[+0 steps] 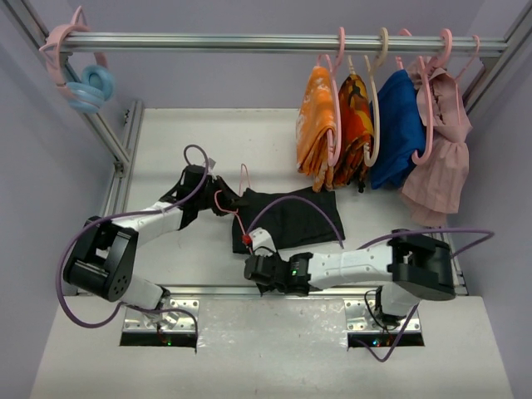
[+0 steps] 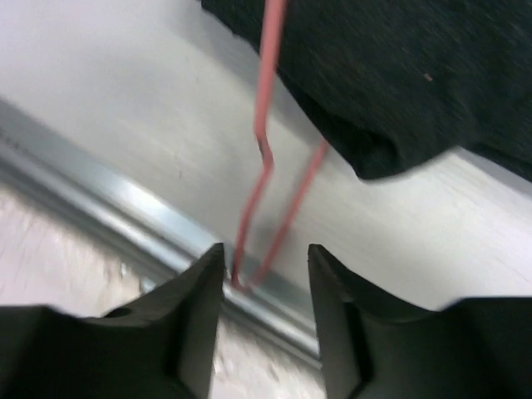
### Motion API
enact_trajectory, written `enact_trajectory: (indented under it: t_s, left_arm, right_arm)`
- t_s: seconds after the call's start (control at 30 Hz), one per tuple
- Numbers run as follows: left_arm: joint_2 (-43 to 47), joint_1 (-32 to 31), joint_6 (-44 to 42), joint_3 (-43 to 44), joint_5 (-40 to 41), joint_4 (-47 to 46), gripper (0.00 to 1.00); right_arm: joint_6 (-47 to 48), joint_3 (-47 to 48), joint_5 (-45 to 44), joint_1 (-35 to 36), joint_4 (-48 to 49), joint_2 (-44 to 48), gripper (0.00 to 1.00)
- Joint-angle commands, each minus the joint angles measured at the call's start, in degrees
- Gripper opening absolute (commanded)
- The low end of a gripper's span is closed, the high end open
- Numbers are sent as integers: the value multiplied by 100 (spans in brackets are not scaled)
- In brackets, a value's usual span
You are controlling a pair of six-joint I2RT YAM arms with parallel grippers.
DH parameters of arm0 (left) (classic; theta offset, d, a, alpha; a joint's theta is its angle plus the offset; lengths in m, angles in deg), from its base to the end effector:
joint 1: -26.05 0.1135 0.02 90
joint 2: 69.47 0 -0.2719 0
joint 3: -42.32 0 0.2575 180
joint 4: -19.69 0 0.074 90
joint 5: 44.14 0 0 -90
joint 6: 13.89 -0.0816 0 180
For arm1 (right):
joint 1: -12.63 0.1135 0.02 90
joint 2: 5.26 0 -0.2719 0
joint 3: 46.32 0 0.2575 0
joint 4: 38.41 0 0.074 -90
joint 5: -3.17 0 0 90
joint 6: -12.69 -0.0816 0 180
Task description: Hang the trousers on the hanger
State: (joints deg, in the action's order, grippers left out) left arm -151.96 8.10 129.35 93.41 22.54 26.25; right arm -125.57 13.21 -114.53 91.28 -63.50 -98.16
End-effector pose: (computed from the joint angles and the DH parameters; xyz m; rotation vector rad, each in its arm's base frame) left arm 0.2961 -0.1299 0.1573 -0.4979 2.3644 -1.0865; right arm 0.1012 0.3115 0.1188 -0.4777 2.4101 0.3492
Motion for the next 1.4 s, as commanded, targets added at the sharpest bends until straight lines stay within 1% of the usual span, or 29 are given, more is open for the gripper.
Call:
enact_trajectory:
  t_s: [0.0, 0.07, 0.13, 0.17, 0.23, 0.37, 0.4, 0.5, 0.6, 0.7, 0.77, 0.8, 0.9, 0.97, 1.17, 1.2, 1.3, 1.33, 1.37]
  left_arm:
    - [-265, 284, -1700, 433, -145, 851, 0]
    - [-263, 305, -1776, 302, -202, 832, 0]
    - [-213, 318, -1842, 31, -238, 589, 0]
    - [-152, 319, -1835, -107, -160, 586, 0]
    - [-84, 330, -1835, -196, 0, 586, 0]
    - [215, 327, -1898, -325, 228, 814, 0]
    - [335, 327, -1915, -357, 358, 1016, 0]
    - [734, 327, -1936, -493, 835, 1267, 0]
    - [1074, 327, -1958, -580, 1082, 1461, 0]
    - [1179, 327, -1976, -638, 1143, 1509, 0]
    - [1175, 327, -1983, -671, 1195, 1495, 0]
    - [1202, 321, -1932, -706, 1254, 1503, 0]
    - [1467, 327, -1696, -903, 1531, 1419, 0]
    - [1617, 327, -1603, -982, 1624, 1390, 0]
    - [2004, 336, -1448, -1095, 2117, 1725, 0]
    - [2107, 336, -1398, -1166, 2197, 1740, 0]
    - [2356, 350, -1317, -1353, 2488, 1807, 0]
    - [2381, 358, -1338, -1375, 2521, 1843, 0]
    - [2400, 364, -1374, -1393, 2523, 1872, 0]
  right_arm:
    - [398, -27, 503, -372, -595, 1266, 52]
    - [422, -26, 688, -543, -827, 1432, 56]
    - [489, -51, 1029, -1012, -929, 1763, 64]
    - [595, -12, 1095, -1310, -930, 1765, 67]
    - [773, 230, 1214, -1516, -936, 1644, 68]
    - [1069, 904, 1360, -2160, -1083, 812, 68]
    - [1088, 1064, 1382, -2277, -1088, 536, 68]
    - [1040, 1431, 1495, -2544, -1093, 80, 69]
    - [931, 1709, 1557, -2670, -1088, -433, 69]
    - [708, 1845, 1634, -2781, -1092, -868, 69]
    - [620, 1772, 2070, -2785, -839, -1042, 69]
    - [607, 1716, 2329, -2785, -650, -1124, 66]
    - [534, 1574, 3023, -2754, -36, -1264, 54]
    - [505, 1580, 3231, -2712, 250, -1350, 47]
    - [396, 1841, 3720, -2596, 472, -1590, 31]
    - [385, 1889, 3813, -2575, 501, -1605, 27]
    - [487, 2160, 4113, -2472, 448, -1641, 3]
    - [575, 2287, 4054, -2403, 293, -1617, 0]
    - [683, 2442, 3932, -2313, 36, -1583, 0]
